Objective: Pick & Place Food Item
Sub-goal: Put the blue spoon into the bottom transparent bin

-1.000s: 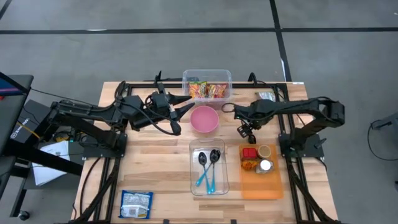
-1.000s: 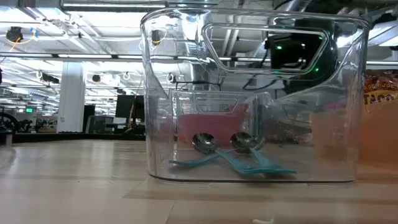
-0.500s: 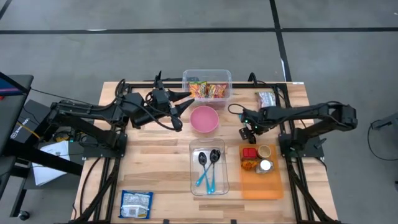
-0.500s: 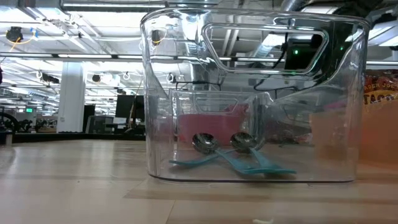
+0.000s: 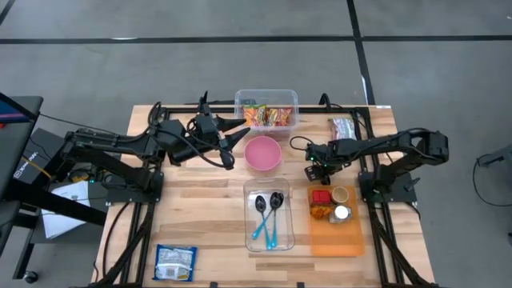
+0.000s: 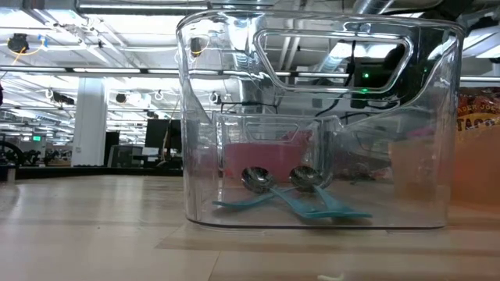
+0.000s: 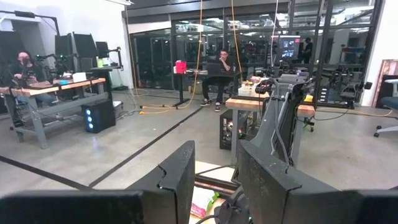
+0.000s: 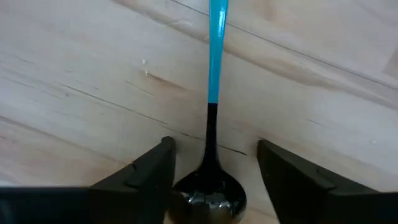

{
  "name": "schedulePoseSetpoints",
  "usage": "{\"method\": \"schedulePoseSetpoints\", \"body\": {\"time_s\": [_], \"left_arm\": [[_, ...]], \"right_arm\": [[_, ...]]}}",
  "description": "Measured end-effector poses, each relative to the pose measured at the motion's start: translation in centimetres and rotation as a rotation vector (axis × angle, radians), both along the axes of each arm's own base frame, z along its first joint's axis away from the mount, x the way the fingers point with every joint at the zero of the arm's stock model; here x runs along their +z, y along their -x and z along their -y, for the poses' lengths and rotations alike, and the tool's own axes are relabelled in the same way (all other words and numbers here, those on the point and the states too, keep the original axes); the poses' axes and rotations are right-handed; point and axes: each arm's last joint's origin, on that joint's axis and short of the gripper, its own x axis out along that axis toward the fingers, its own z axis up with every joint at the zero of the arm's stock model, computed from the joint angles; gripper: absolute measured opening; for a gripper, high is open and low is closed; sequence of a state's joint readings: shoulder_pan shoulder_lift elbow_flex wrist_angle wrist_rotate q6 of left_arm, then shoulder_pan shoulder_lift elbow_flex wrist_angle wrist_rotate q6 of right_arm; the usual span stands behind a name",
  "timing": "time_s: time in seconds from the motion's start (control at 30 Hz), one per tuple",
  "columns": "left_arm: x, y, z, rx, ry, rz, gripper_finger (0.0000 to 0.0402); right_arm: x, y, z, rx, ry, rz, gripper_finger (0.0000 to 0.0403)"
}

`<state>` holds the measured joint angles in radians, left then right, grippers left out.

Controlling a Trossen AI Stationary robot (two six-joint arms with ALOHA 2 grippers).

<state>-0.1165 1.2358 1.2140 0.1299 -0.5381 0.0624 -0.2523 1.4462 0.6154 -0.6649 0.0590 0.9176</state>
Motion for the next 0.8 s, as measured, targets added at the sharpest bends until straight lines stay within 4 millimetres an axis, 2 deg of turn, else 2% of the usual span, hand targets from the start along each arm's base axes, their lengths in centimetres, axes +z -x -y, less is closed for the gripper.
{"method": "schedulePoseSetpoints", "body": {"time_s": [0.37,0.8], "left_arm": [[0.0,0.0,0.0,0.001,-0.005,-0.002,0.0113],[0.0,0.0,0.0,0.0,0.0,0.0,0.0113]], "right_arm": [[0.7,0.29,-0.15,-0.022,0.009,0.033,0.0077],[0.76,-0.05,-0.66,0.014,0.026,0.053,0.0008]]}}
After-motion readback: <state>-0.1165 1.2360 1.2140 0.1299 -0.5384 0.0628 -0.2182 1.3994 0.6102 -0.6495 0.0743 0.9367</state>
